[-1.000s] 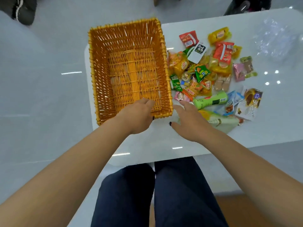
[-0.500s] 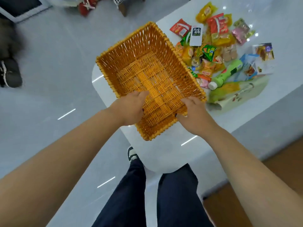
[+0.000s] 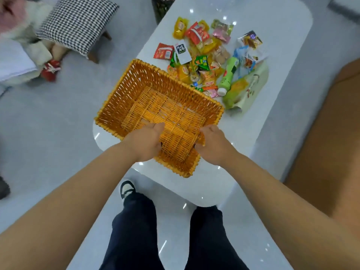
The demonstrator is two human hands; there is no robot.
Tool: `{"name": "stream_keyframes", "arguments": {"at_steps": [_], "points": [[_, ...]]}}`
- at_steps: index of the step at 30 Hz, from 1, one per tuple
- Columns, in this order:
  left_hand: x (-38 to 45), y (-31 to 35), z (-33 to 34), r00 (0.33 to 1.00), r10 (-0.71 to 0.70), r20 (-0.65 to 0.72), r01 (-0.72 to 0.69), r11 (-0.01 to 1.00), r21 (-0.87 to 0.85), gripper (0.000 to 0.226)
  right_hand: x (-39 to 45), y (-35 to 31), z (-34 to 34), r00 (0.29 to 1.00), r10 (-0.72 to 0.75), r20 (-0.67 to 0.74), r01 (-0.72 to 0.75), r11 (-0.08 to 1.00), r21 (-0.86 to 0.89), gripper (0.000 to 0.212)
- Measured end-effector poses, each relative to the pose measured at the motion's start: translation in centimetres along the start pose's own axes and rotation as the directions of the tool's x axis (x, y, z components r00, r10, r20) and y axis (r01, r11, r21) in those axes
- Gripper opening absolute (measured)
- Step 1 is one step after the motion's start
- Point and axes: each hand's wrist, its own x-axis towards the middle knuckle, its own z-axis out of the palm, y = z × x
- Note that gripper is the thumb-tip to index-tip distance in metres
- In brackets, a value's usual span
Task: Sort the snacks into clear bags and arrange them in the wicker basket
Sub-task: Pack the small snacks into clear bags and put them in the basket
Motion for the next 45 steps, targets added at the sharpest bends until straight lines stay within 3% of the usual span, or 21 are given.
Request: {"name": "stream_keyframes", "arguments": {"at_steps": [10, 17, 22, 31, 35, 41, 45], "points": [[2.7, -10.3, -5.7, 0.952, 0.289, 0.1, -0.295, 0.954, 0.046, 0.069, 2.4, -9.6, 4.1, 0.939, 0.276, -0.206, -0.229, 0.947, 0.227, 0.051], [6.0, -13.1, -10.9, 0.896, 0.404, 0.183, -0.432, 0.89, 0.148, 0.055, 4.6, -14.0, 4.7, 0.886, 0.425, -0.187, -0.347, 0.874, 0.341, 0.058], [8.7, -14.1, -15.6, 0.876, 0.43, 0.22, -0.471, 0.862, 0.188, 0.048, 7.1, -16.7, 2.6, 0.883, 0.444, -0.15, -0.356, 0.844, 0.402, 0.063], [16.5, -14.6, -25.2, 0.779, 0.517, 0.354, -0.618, 0.729, 0.295, 0.051, 15.0, -22.9, -0.9, 0.847, 0.519, -0.117, -0.409, 0.776, 0.479, 0.062], [22.3, -16.4, -29.1, 0.697, 0.555, 0.454, -0.71, 0.623, 0.328, 0.057, 20.5, -26.0, -2.6, 0.778, 0.62, -0.104, -0.463, 0.677, 0.572, 0.062], [29.1, -19.5, -36.8, 0.6, 0.542, 0.588, -0.791, 0.511, 0.337, 0.057, 27.1, -31.0, -6.5, 0.604, 0.79, -0.108, -0.525, 0.497, 0.691, 0.061], [32.4, -20.2, -40.9, 0.533, 0.58, 0.616, -0.844, 0.414, 0.341, 0.056, 30.5, -33.0, -9.0, 0.553, 0.822, -0.133, -0.508, 0.46, 0.728, 0.061]]}}
